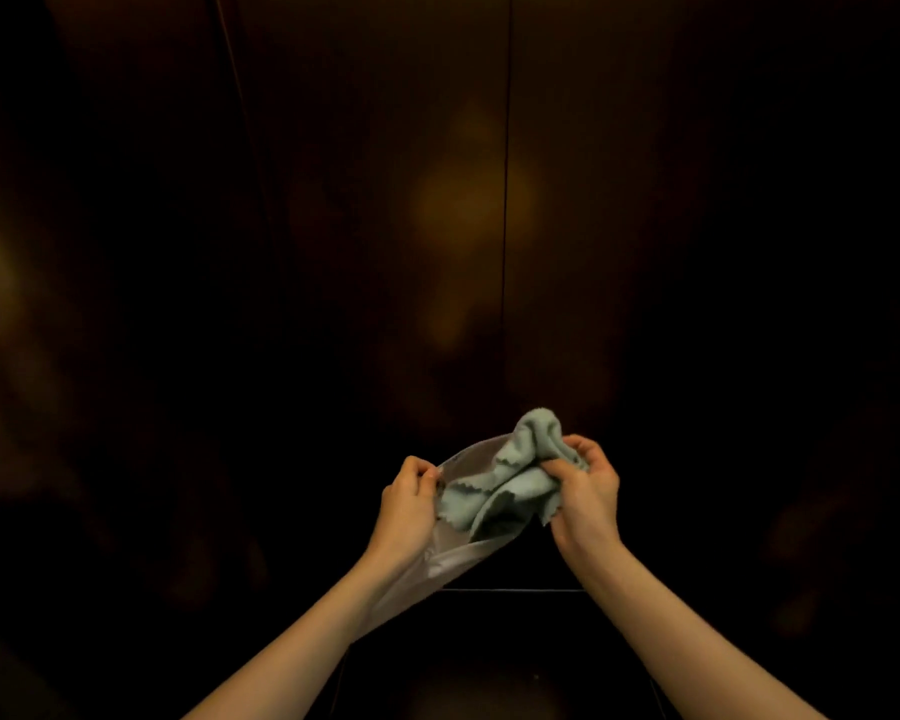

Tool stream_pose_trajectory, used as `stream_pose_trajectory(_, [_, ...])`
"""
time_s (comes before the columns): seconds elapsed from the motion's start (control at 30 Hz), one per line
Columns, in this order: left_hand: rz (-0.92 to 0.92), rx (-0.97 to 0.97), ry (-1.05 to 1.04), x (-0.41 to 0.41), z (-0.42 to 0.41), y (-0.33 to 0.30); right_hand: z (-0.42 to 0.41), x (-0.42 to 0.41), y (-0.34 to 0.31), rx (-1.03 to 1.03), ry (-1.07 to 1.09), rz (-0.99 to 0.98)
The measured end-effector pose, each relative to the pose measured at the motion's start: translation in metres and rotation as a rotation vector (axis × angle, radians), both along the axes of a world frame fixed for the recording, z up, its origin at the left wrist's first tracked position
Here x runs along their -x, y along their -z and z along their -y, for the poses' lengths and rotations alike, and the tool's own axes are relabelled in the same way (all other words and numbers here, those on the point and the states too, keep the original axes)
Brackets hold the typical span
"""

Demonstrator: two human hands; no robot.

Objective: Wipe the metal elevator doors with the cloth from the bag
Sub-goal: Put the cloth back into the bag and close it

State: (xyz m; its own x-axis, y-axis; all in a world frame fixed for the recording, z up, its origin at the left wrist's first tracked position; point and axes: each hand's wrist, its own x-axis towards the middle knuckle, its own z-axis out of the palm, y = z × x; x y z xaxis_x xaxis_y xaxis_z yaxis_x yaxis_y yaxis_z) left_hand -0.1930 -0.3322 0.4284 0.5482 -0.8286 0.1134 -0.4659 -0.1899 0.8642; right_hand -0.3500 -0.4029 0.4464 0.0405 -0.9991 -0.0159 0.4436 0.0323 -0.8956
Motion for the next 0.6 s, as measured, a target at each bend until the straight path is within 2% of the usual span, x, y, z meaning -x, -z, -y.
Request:
stream_pose_trajectory(0.17, [-0.249, 0.088, 0.085, 0.014, -0.004, -0.005, -0.015, -0.001, 0.035, 0.266, -0.173, -0.515])
stream_pose_trajectory(0.23, [-0.283, 0.156, 0.107, 0.016, -0.005, -0.008, -0.015, 0.002, 0.04, 0.362, -0.327, -0.772])
stream_pose_trajectory(0.3, [-0.269, 0.201, 0.116, 0.017, -0.007, -0.011, -0.014, 0.005, 0.041, 0.37, -0.536, -0.97])
stream_pose_trajectory(0.37, [-0.258, 0.207, 0.127, 0.016, -0.008, -0.014, -0.011, 0.009, 0.037, 0.354, -0.706, -1.062])
stream_pose_trajectory(0.4, [-0.265, 0.203, 0.139, 0.015, -0.01, -0.015, -0.01, 0.012, 0.034, 0.366, -0.724, -1.063])
stream_pose_trajectory(0.43, [-0.272, 0.198, 0.151, 0.014, -0.012, -0.017, -0.01, 0.016, 0.031, 0.396, -0.685, -1.045])
stream_pose_trajectory(0.53, [-0.278, 0.165, 0.161, 0.008, -0.017, -0.022, -0.007, 0.028, 0.019, 0.493, -0.376, -0.939])
stream_pose_trajectory(0.6, [-0.31, 0.145, 0.162, 0.003, -0.02, -0.027, -0.001, 0.037, 0.013, 0.66, -0.214, -0.932])
